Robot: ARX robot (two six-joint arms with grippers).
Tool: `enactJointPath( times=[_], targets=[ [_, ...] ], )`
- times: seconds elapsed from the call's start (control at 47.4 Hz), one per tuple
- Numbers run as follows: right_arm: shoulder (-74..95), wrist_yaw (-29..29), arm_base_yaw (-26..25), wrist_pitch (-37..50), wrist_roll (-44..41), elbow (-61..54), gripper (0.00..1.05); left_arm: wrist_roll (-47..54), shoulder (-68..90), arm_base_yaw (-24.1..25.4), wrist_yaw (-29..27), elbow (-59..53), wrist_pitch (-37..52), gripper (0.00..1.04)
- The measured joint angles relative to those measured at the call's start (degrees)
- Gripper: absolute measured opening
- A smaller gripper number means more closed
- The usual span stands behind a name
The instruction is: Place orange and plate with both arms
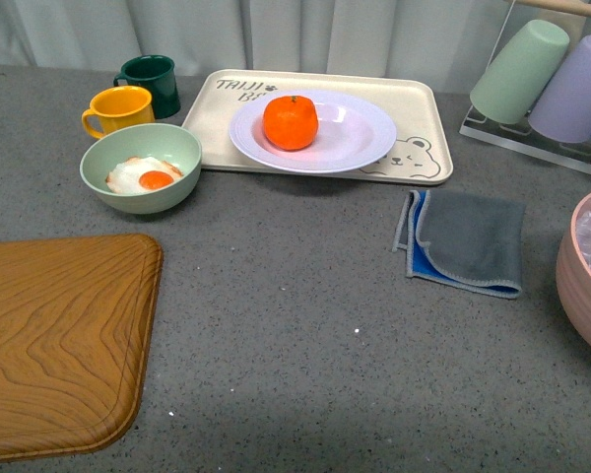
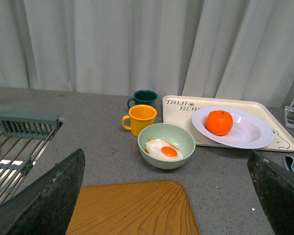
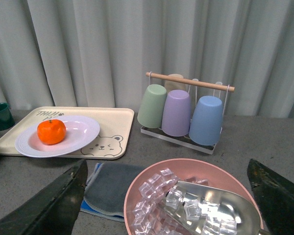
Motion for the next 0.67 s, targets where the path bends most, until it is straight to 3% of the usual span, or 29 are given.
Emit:
enactJointPath(
  times=[0.675],
  targets=[
    [0.0, 0.0, 0.0, 0.0, -0.02, 0.0, 0.95, 0.0, 0.0, 0.0, 0.0, 0.0, 0.0, 0.98]
  ],
)
